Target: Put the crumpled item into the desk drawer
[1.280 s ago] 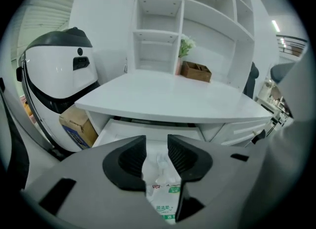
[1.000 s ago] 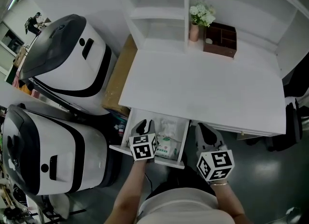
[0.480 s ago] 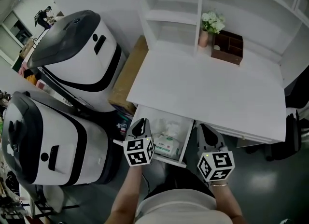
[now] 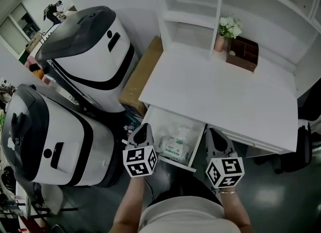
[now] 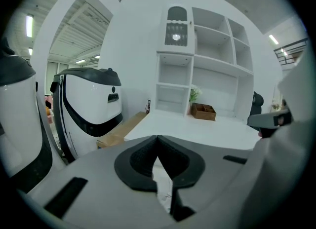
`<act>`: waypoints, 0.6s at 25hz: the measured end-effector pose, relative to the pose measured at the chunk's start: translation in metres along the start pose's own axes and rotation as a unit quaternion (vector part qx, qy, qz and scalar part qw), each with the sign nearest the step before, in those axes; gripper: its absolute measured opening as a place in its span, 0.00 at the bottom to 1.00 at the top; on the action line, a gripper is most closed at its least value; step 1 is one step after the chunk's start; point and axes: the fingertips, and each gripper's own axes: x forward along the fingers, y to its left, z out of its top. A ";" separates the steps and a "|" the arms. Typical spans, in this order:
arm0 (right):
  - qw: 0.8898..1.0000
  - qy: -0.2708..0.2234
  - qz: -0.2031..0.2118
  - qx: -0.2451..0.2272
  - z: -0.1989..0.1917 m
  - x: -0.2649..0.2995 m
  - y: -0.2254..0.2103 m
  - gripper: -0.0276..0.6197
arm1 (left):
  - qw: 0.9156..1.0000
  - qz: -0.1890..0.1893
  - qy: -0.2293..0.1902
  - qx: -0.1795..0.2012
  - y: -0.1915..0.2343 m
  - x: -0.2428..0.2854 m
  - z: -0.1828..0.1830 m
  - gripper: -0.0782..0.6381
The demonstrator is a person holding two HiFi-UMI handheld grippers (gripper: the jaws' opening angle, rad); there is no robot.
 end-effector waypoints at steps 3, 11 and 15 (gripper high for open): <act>1.000 0.000 0.006 -0.004 0.001 0.000 0.005 0.05 | 1.000 0.004 -0.008 -0.004 0.006 -0.009 0.004 0.10; 1.000 -0.007 0.028 -0.010 0.005 -0.003 0.017 0.05 | 0.999 0.016 -0.024 -0.017 0.015 -0.031 0.010 0.10; 0.999 -0.005 0.032 -0.020 0.004 -0.004 0.019 0.05 | 0.999 0.020 -0.028 -0.021 0.018 -0.036 0.010 0.10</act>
